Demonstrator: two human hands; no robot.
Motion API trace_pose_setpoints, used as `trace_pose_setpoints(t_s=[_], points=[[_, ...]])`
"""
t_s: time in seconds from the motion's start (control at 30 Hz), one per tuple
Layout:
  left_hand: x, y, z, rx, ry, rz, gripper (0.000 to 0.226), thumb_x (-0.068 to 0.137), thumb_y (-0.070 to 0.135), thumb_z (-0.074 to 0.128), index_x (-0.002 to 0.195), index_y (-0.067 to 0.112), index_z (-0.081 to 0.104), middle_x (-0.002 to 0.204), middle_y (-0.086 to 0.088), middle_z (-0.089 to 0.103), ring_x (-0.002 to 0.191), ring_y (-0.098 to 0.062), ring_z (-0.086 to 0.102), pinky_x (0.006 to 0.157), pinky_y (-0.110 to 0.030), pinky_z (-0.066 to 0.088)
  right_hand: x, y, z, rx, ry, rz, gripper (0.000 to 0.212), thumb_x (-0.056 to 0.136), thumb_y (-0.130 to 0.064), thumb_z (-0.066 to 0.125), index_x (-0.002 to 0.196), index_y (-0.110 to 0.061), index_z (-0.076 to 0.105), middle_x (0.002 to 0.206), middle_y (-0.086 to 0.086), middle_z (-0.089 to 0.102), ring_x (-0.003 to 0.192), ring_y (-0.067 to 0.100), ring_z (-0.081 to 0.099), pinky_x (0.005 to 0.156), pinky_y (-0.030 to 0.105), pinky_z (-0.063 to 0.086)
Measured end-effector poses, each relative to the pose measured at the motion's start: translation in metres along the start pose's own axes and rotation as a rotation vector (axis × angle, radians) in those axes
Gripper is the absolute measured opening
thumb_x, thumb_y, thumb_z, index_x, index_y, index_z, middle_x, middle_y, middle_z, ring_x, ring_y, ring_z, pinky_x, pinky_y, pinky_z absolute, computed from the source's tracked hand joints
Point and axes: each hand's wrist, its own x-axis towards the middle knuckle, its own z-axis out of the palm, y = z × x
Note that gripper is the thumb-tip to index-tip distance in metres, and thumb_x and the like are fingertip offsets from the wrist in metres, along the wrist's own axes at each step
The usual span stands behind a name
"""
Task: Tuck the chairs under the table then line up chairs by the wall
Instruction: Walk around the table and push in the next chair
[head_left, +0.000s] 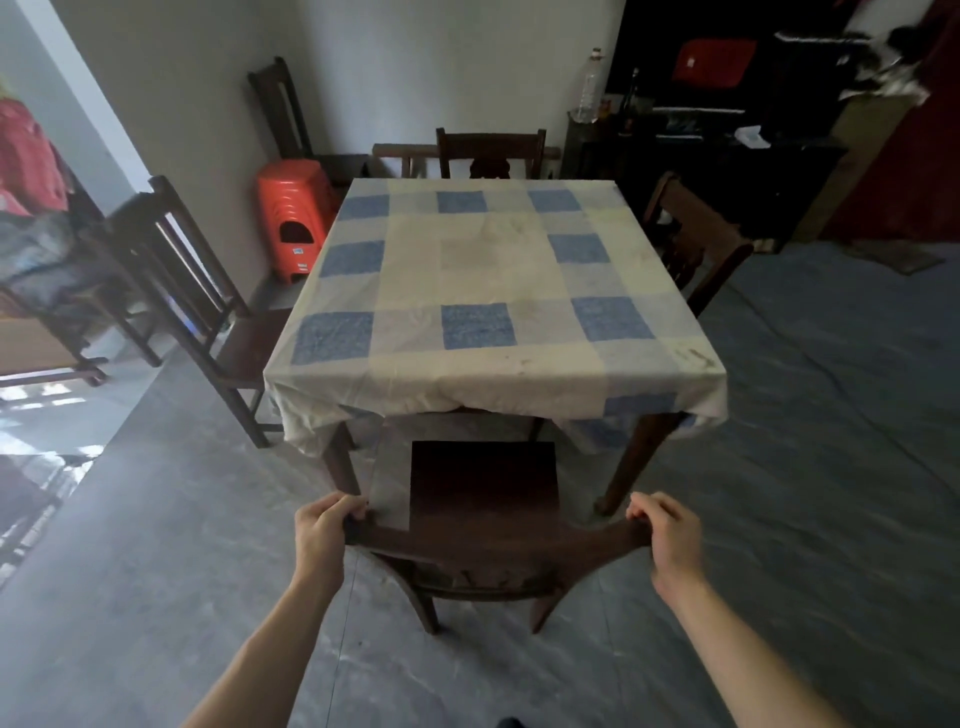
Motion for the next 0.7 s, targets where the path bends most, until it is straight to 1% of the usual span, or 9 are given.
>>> trace_pose_setpoints(t_s=[0.13, 0.2, 0.27, 0.37, 0.43, 0.5, 0.53, 0.6, 0.7], points=[[-0.035, -0.007, -0.022, 0.002, -0.016, -0.005, 0.028, 0.073, 0.011, 0.068, 0.046, 0.012, 0.060, 0.059, -0.014, 0.055, 0.069, -0.031, 0.050, 0.072, -0.043, 0.038, -0.042, 0.007, -0.019, 0.002, -0.004, 0.024, 0.038, 0.089, -0.007, 0.067, 0.053, -0.014, 0.059, 0.061, 0.010, 0.056, 0.071, 0.028, 0.051, 0.075, 0.044, 0.040], [-0.050, -0.013, -0.031, -0.001, -0.028, -0.011, 0.034, 0.078, 0.006, 0.067, 0.045, 0.014, 0.061, 0.055, -0.008, 0.056, 0.069, -0.030, 0.051, 0.070, -0.040, 0.041, -0.060, 0.013, -0.028, 0.016, -0.012, 0.026, 0.037, 0.090, -0.007, 0.067, 0.054, -0.014, 0.059, 0.059, 0.007, 0.056, 0.068, 0.025, 0.052, 0.074, 0.043, 0.040], [-0.059, -0.014, -0.034, 0.006, -0.041, -0.015, 0.037, 0.082, 0.003, 0.065, 0.046, 0.013, 0.062, 0.056, -0.008, 0.056, 0.069, -0.029, 0.051, 0.069, -0.038, 0.040, -0.069, 0.013, -0.035, 0.008, -0.030, 0.017, 0.037, 0.091, -0.008, 0.067, 0.055, -0.013, 0.060, 0.060, 0.006, 0.057, 0.067, 0.022, 0.055, 0.075, 0.042, 0.041], [-0.063, -0.012, -0.037, 0.071, -0.101, -0.017, 0.027, 0.085, 0.001, 0.064, 0.058, 0.000, 0.065, 0.066, -0.017, 0.056, 0.072, -0.030, 0.051, 0.067, -0.036, 0.039, -0.072, 0.006, -0.040, -0.057, -0.096, 0.003, 0.036, 0.093, -0.015, 0.070, 0.058, -0.011, 0.065, 0.066, 0.009, 0.064, 0.075, 0.026, 0.059, 0.079, 0.042, 0.043], [-0.064, -0.003, -0.038, 0.150, -0.185, 0.004, 0.023, 0.088, 0.004, 0.065, 0.068, -0.007, 0.067, 0.073, -0.020, 0.063, 0.076, -0.032, 0.056, 0.069, -0.036, 0.042, -0.074, -0.006, -0.042, -0.140, -0.140, -0.016, 0.035, 0.095, -0.022, 0.071, 0.060, -0.013, 0.071, 0.071, 0.006, 0.073, 0.079, 0.022, 0.064, 0.080, 0.035, 0.045], [-0.062, 0.018, -0.037, 0.228, -0.263, 0.081, 0.019, 0.090, 0.007, 0.067, 0.073, 0.000, 0.075, 0.080, -0.017, 0.074, 0.080, -0.033, 0.065, 0.073, -0.032, 0.047, -0.077, -0.025, -0.041, -0.160, -0.185, -0.051, 0.031, 0.097, -0.024, 0.069, 0.068, -0.015, 0.077, 0.077, -0.001, 0.079, 0.083, 0.016, 0.068, 0.078, 0.024, 0.047], [-0.061, 0.033, -0.033, 0.235, -0.291, 0.132, 0.019, 0.091, 0.007, 0.068, 0.075, 0.006, 0.078, 0.083, -0.014, 0.076, 0.084, -0.028, 0.068, 0.076, -0.028, 0.049, -0.078, -0.036, -0.041, -0.155, -0.203, -0.074, 0.028, 0.098, -0.023, 0.066, 0.074, -0.015, 0.079, 0.083, -0.003, 0.080, 0.087, 0.015, 0.069, 0.080, 0.022, 0.048], [-0.056, 0.067, -0.013, 0.169, -0.337, 0.211, 0.020, 0.094, 0.004, 0.064, 0.085, 0.010, 0.080, 0.091, -0.011, 0.078, 0.094, -0.023, 0.069, 0.087, -0.030, 0.050, -0.076, -0.062, -0.041, -0.085, -0.214, -0.117, 0.026, 0.102, -0.021, 0.059, 0.088, -0.010, 0.079, 0.097, 0.002, 0.081, 0.101, 0.018, 0.073, 0.094, 0.030, 0.050], [-0.059, 0.122, 0.041, -0.016, -0.481, 0.279, 0.021, 0.100, 0.009, 0.055, 0.100, 0.008, 0.076, 0.106, -0.016, 0.078, 0.110, -0.033, 0.070, 0.100, -0.046, 0.050, -0.069, -0.116, -0.050, 0.126, -0.207, -0.234, 0.029, 0.105, -0.018, 0.051, 0.102, -0.002, 0.074, 0.107, 0.016, 0.079, 0.110, 0.029, 0.072, 0.100, 0.042, 0.052]])
